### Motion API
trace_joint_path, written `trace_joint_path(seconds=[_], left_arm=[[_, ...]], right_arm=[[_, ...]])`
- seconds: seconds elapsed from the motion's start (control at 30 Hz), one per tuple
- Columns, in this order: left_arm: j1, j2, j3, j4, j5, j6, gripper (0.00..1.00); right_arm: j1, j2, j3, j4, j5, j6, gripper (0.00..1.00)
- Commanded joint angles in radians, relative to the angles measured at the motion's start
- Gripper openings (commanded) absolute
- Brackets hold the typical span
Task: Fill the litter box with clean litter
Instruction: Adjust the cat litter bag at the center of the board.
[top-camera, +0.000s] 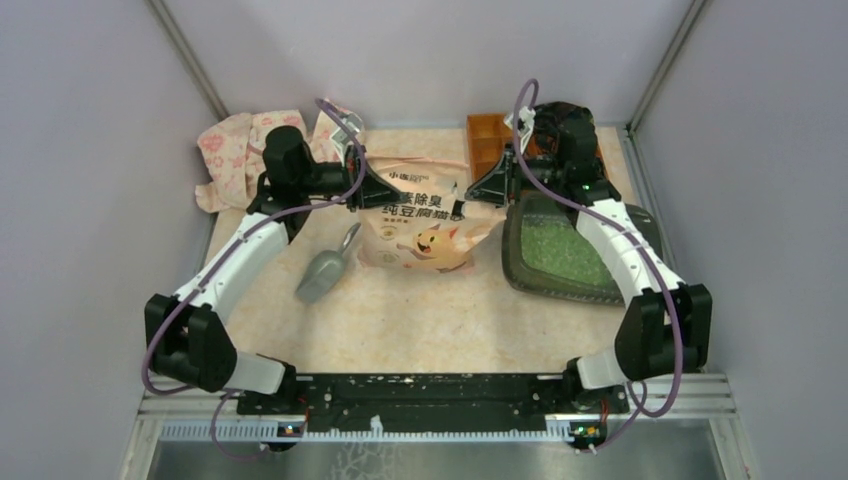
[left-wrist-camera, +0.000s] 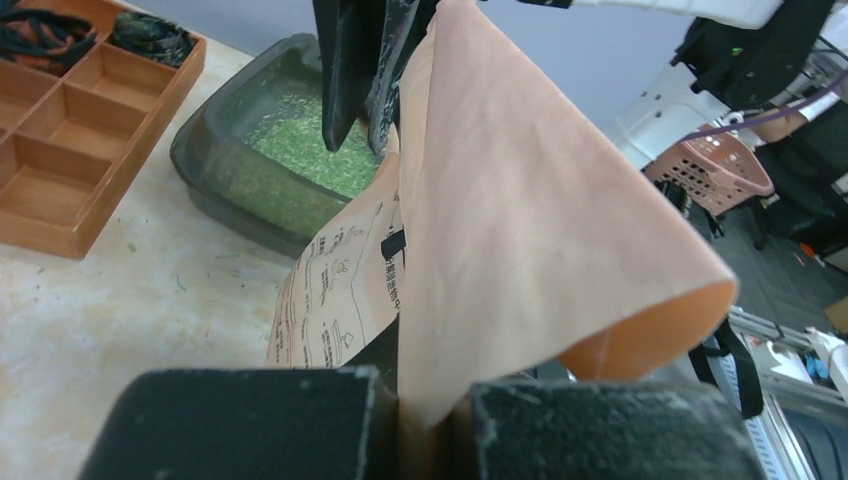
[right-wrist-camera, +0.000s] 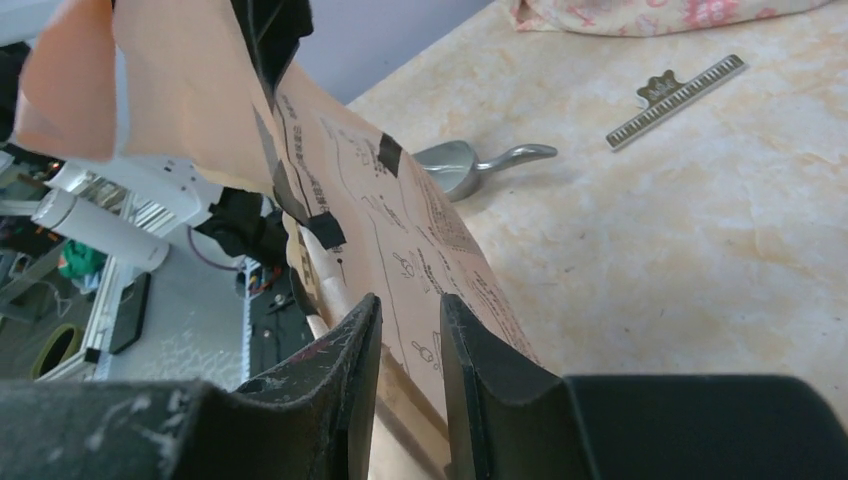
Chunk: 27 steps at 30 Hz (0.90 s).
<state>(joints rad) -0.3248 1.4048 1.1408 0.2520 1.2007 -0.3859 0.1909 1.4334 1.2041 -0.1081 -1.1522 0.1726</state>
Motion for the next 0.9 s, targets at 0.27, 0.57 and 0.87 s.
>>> trace_joint_path(seconds=[0.27,0.57,0.87], left_arm=[[-0.001,-0.012,0.11,0.07,0.125,-0.049,0.0],[0.0,-0.011,0.103,0.09,0.134,-0.064,0.0],[-0.002,0.004,0.076,0.275,0.15,-0.213,0.0]], right_arm=[[-0.028,-0.11,-0.085,0.483,-0.206,0.319,0.27],[-0.029,-0.122,-0.114,0.761,-0.238,0.555,0.27],[-0.014,-0.075,-0.136,0.994,-0.233,0.748,0.27]])
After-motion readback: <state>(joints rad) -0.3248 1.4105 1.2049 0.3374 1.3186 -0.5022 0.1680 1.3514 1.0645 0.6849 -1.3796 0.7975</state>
